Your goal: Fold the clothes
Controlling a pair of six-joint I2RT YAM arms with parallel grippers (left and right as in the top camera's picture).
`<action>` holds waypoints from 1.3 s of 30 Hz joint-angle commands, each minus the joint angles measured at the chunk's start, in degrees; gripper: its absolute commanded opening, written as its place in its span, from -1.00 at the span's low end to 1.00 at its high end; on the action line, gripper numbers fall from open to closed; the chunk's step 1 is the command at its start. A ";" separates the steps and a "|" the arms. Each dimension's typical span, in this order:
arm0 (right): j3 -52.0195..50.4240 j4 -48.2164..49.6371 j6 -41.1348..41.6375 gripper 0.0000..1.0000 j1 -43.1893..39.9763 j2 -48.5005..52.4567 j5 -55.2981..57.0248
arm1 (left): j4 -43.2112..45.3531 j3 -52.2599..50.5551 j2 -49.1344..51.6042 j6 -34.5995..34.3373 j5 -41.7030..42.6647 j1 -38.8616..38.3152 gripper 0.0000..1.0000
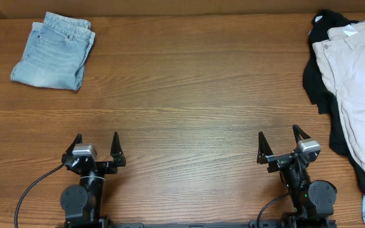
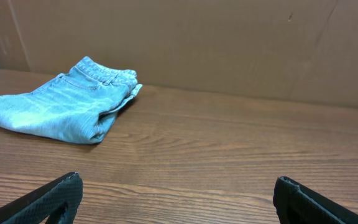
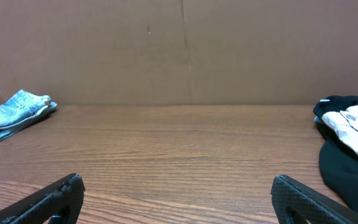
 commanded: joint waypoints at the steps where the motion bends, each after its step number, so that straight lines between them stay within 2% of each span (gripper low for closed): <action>1: -0.59 0.72 0.13 1.00 0.26 -0.57 1.64 | -0.09 -0.24 -0.59 -0.55 -0.79 -0.37 1.00; 8: -0.59 1.64 0.15 1.00 0.26 -0.57 1.40 | -0.02 -0.24 -0.59 -0.57 -0.50 -0.37 0.99; 14: 0.15 6.80 0.13 1.00 0.26 -0.57 0.98 | 2.43 0.59 -0.59 0.24 4.72 -0.37 1.00; 19: 5.84 5.60 -0.33 1.00 0.26 -0.55 1.01 | 0.00 6.91 -0.35 4.42 5.97 -0.37 1.00; 23: 12.76 2.10 -4.04 1.00 0.26 0.09 1.03 | -3.50 14.62 2.43 7.65 5.95 -0.37 1.00; 32: 31.89 -6.64 -6.29 1.00 0.26 11.37 1.05 | -12.11 34.75 19.56 7.89 6.84 -0.37 1.00; 39: 53.29 -24.13 -6.29 1.00 0.26 29.75 1.03 | -31.87 57.64 40.83 9.16 7.32 -0.37 1.00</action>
